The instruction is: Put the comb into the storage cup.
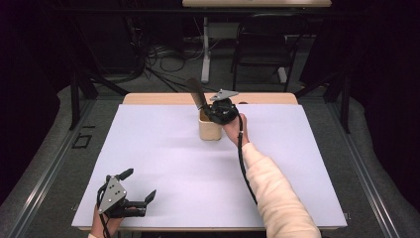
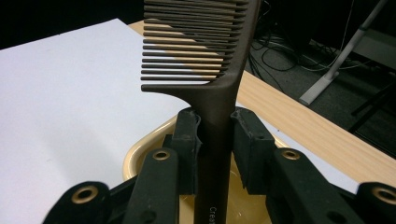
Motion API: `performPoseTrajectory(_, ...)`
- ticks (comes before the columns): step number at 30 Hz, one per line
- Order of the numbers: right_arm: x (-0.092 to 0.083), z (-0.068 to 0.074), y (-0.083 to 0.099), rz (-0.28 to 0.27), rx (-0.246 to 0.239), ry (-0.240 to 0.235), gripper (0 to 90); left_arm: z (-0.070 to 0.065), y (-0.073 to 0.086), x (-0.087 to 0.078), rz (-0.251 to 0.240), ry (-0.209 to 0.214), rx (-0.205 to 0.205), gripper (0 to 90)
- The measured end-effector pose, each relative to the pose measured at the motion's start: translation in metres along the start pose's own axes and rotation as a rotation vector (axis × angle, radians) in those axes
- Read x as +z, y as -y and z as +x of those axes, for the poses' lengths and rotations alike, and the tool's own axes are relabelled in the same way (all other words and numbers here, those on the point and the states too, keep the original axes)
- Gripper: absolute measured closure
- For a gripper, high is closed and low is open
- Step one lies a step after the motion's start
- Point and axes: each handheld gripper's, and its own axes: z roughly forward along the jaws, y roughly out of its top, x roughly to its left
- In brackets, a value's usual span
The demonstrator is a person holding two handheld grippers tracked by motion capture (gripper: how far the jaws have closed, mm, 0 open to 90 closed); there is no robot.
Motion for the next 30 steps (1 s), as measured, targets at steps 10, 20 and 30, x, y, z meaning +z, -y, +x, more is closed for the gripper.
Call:
performPoseTrajectory(10, 0.0027, 0.0005, 0.0011, 0.032, -0.015, -0.008, 71.4, -0.0001, 0.0000, 0.0000, 0.000, -0.001, 0.001, 0.3)
performPoseTrajectory(20, 0.0066, 0.0011, 0.0031, 0.071, -0.034, -0.016, 71.4, -0.0001, 0.0001, 0.0003, 0.001, 0.001, -0.003, 0.3)
performPoseTrajectory(30, 0.0100, 0.0021, 0.0043, 0.106, -0.047, -0.024, 71.3, -0.0001, 0.0002, 0.0007, 0.001, 0.002, 0.001, 0.3)
